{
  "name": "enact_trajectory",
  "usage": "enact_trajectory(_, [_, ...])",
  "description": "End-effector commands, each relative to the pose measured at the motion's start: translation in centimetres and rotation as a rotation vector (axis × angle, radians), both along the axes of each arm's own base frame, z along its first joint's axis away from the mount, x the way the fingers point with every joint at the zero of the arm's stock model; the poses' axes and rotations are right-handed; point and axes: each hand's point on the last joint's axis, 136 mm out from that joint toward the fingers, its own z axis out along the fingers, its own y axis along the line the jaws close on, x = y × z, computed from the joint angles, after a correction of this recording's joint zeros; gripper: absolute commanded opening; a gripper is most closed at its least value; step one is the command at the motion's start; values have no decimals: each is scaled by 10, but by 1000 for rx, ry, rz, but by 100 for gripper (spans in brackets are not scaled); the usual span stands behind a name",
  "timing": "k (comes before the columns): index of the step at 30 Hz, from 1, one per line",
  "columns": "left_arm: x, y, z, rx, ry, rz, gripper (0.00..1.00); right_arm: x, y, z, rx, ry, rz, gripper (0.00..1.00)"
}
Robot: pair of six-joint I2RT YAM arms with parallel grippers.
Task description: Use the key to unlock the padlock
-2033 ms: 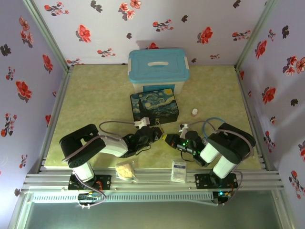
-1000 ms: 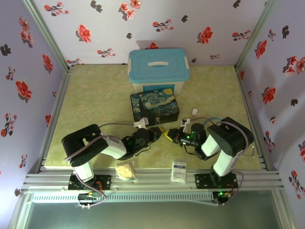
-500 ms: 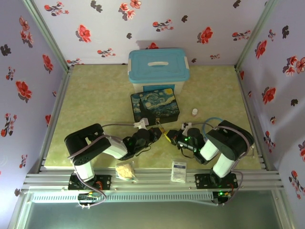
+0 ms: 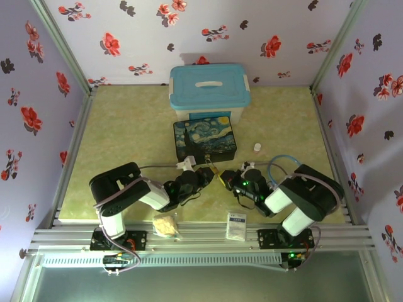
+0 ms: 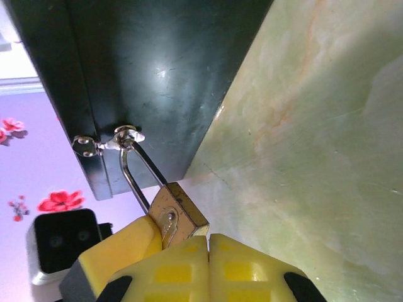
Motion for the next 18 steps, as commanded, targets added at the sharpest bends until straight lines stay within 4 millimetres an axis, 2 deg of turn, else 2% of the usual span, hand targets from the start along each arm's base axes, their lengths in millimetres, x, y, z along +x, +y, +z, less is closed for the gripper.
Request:
enact_trajectory(1, [-40, -41, 23, -115, 0, -196, 0, 19, 4, 20, -84, -135, -63, 0])
enact_trajectory(4, [-41, -42, 25, -125, -1, -196, 0, 23, -2, 32, -29, -159, -124, 0])
enact_trajectory(6, [-41, -43, 25, -126, -2, -195, 0, 25, -7, 32, 18, -111, -169, 0])
enact_trajectory(9, [-41, -42, 26, -142, 0, -191, 0, 26, 1, 36, 107, -76, -169, 0])
enact_trajectory(14, [-42, -43, 30, -154, -11, -193, 0, 26, 10, 20, 196, 7, -159, 0])
enact_trajectory(18, [-41, -39, 22, -129, 11, -175, 0, 21, 14, 6, 114, 6, -118, 18])
